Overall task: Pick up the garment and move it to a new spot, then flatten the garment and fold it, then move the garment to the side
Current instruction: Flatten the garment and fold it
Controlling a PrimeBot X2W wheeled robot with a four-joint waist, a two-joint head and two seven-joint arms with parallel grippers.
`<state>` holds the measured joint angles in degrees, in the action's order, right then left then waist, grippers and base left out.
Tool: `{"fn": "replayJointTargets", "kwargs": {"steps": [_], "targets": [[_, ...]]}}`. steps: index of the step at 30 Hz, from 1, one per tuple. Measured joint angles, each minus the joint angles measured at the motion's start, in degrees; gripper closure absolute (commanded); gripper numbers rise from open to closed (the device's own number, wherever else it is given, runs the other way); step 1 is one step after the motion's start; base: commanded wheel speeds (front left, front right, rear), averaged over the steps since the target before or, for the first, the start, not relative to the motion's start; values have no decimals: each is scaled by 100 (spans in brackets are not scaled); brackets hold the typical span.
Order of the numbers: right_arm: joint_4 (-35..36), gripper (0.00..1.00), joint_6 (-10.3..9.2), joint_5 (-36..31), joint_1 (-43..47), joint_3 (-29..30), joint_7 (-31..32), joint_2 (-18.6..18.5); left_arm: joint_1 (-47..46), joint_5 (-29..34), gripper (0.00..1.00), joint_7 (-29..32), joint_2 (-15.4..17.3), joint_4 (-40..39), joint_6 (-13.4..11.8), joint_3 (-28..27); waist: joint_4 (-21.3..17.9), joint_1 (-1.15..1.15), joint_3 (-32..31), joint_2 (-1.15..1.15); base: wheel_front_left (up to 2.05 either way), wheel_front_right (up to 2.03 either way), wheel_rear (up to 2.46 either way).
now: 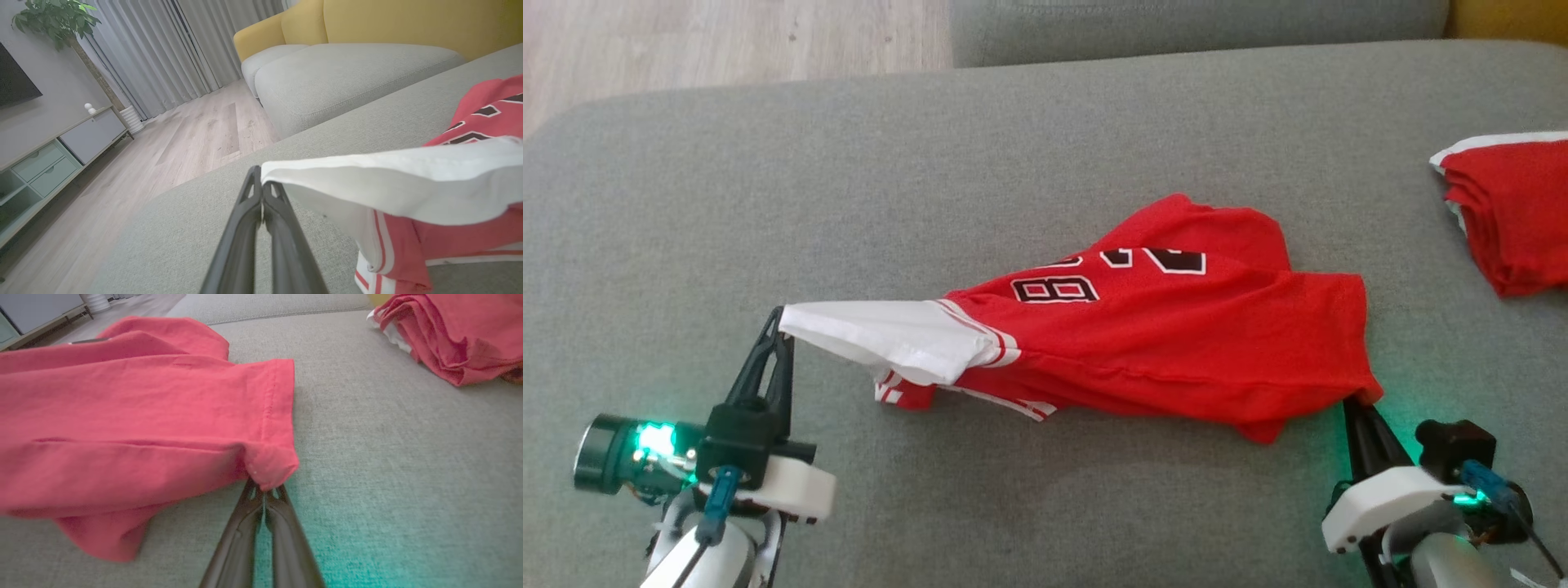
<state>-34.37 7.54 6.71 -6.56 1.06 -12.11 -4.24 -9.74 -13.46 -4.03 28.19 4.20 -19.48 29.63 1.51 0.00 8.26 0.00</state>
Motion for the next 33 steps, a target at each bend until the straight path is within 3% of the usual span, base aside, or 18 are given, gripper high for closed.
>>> {"fn": "replayJointTargets", "kwargs": {"steps": [8, 19, 22, 26, 29, 33], "targets": [[377, 100, 0, -92, 33, 3, -53, -110, 0, 51, 100, -52, 164, -121, 12, 18, -43, 0, -326, 0, 0, 0, 0], [2582, 100, 0, -54, 281, 523, 439, -510, -697, 248, 100, -171, 721, -902, 349, -133, -242, -1, -990, 0, 0, 0, 0], [3141, 100, 0, 65, 107, 672, 747, -559, -1272, 287, 100, -101, 811, -1058, 552, -197, -255, -1, -992, 0, 0, 0, 0], [3317, 100, 0, 275, -598, 661, 1169, -732, -2134, 285, 100, 35, 870, -993, 905, -210, -274, 0, -880, 0, 0, 0, 0], [3174, 100, 0, 503, -1458, 563, 1440, -937, -2897, 252, 100, 101, 818, -670, 1201, -209, -273, -1, -709, 0, 0, 0, 0], [2565, 100, 0, 856, -2748, 378, 1691, -1131, -4100, 135, 100, 144, 502, 90, 1608, -181, -240, 1, -316, 0, 0, 0, 0]]}}
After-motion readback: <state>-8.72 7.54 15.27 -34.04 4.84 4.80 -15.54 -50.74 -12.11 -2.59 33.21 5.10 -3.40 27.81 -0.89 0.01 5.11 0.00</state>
